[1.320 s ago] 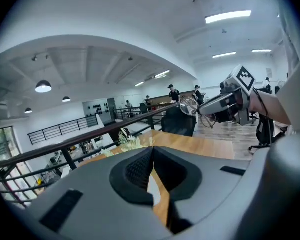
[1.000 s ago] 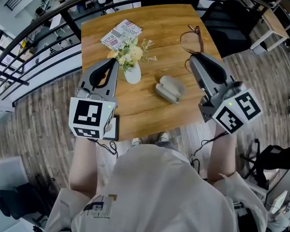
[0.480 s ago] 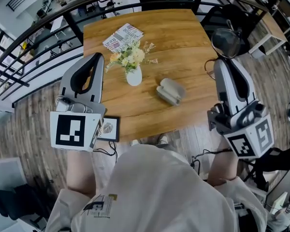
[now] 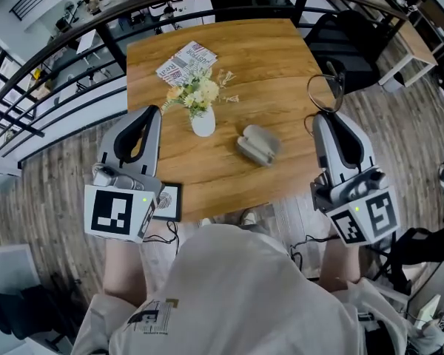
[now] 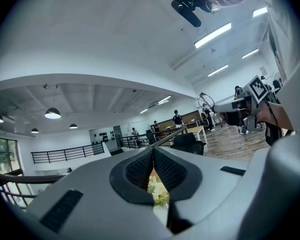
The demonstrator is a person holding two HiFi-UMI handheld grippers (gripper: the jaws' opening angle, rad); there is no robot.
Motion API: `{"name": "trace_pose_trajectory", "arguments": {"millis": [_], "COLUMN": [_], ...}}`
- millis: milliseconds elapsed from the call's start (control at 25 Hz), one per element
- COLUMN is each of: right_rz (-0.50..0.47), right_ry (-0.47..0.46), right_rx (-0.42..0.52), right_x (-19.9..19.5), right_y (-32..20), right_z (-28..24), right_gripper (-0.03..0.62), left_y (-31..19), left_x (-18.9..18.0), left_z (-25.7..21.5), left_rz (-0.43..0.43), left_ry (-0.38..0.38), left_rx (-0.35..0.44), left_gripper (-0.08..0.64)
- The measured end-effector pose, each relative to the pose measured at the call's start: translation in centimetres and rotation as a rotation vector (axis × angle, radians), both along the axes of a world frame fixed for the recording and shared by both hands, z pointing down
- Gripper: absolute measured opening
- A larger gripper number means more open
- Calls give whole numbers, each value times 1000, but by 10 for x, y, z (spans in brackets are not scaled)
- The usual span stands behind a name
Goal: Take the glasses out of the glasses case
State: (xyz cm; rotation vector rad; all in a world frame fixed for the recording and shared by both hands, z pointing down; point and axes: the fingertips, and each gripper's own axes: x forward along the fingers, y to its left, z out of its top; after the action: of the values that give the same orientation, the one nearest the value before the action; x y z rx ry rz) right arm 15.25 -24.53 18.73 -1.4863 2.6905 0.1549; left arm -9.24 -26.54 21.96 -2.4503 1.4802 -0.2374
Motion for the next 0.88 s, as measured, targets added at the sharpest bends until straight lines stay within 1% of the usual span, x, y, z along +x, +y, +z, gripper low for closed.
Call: {"name": "trace_pose_trajectory", "arguments": {"millis": [200,360,520,880], "right_rz": [7,-1,-23,-59], "right_ry": [29,53,55,52], "right_rx": [-49,-80,-106,-110], "right_x": [1,-2,-10,-21], "right_y": [-7,-9,-10,-17], "right_z": [23,39,48,48], "right_gripper": [66,64,66,66], "left_y": [1,3,3,-2], "left_x": [1,1,0,-3], "left_z": [15,31,44,46], "left_rz": [0,-1,-4,-18], "left_ry": [3,-7,-8,-16], "left_rx": [-28,-67,-106,-118], "left_gripper": [17,17,17,17]}}
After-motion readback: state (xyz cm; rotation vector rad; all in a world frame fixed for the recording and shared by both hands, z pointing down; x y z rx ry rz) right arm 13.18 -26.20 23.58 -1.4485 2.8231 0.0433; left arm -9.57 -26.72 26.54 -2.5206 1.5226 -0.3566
